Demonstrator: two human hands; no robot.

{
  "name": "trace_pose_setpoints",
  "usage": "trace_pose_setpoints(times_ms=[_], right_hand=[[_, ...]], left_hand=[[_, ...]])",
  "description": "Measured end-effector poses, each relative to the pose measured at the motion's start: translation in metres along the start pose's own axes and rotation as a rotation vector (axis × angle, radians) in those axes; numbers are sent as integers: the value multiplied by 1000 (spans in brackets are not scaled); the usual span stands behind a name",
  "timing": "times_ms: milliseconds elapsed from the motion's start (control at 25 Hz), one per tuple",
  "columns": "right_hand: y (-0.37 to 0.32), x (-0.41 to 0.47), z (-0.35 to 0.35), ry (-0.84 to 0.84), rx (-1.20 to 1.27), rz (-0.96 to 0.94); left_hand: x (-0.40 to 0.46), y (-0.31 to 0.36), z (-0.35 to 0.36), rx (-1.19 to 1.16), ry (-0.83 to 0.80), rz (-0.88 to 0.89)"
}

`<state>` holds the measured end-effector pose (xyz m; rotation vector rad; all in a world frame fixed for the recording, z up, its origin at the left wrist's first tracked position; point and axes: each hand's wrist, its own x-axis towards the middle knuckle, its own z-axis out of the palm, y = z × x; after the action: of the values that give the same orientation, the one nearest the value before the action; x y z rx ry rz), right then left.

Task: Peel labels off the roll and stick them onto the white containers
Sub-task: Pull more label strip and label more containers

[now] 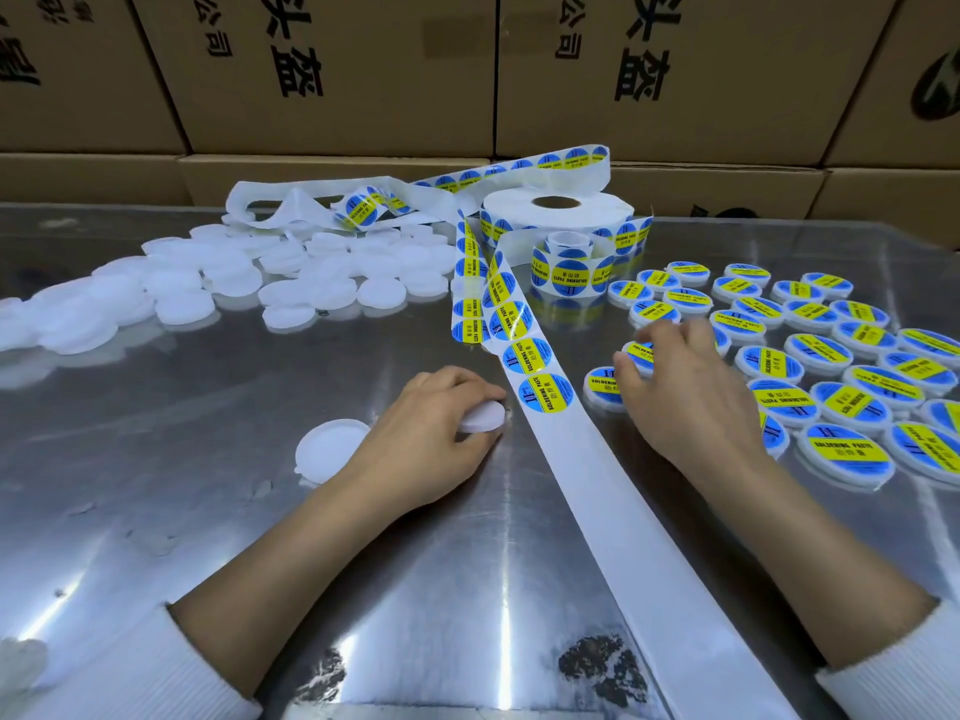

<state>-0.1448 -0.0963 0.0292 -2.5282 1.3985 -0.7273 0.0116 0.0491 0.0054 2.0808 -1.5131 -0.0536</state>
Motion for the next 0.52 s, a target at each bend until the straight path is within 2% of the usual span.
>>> trace_pose_setpoints(times_ms=[120, 360, 440, 520], right_hand=[[-4, 0, 1, -113, 60, -169], [9, 3, 3, -135, -143, 37], [12, 5, 7, -119, -192, 49], [12, 7, 9, -82, -124, -11]], left_hand=[[0, 0, 0, 9, -9, -15], [0, 2, 0, 23, -45, -16], [0, 2, 0, 21, -47, -12], [-1, 2, 1, 14, -48, -9]])
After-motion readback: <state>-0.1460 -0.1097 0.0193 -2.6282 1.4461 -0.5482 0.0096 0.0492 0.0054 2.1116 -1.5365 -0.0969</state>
